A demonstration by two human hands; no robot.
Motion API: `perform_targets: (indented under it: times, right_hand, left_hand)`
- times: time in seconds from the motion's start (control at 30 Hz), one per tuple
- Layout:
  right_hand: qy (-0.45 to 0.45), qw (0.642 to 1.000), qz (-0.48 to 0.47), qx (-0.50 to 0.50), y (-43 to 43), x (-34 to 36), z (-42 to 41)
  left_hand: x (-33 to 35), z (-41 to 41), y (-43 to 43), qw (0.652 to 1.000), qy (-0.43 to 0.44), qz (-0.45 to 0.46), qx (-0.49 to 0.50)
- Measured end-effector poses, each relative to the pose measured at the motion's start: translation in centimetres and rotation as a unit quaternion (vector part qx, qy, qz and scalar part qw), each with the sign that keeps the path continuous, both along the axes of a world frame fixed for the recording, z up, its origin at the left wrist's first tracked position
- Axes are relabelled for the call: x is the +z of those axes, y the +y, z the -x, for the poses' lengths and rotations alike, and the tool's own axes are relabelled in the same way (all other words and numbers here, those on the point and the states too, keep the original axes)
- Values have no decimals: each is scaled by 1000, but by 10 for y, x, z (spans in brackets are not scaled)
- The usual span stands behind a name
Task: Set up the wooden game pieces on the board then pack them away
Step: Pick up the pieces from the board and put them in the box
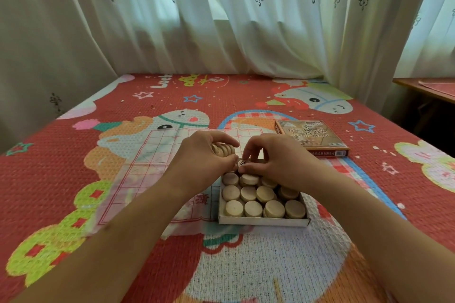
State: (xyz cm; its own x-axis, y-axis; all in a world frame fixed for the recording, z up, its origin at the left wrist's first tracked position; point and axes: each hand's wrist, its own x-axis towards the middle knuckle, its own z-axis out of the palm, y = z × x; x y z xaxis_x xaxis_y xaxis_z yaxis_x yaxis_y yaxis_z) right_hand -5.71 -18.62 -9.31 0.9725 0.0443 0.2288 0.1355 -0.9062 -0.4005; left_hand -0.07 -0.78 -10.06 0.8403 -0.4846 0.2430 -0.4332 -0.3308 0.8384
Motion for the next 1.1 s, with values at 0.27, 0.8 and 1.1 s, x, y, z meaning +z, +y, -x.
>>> perform_targets:
  times: [0.27,0.8,1.1]
  right_hand:
    - [-21,1000,-5,6,6,3,1]
    - [-3,998,57,4,4,6,7]
    - [-20,994,94,54,6,13,18]
  left_hand:
    - [-2,2,1,1000,2,21,1]
    - [-2,0,3,999,-6,30,11]
    - [-2,0,8,999,22,43,10]
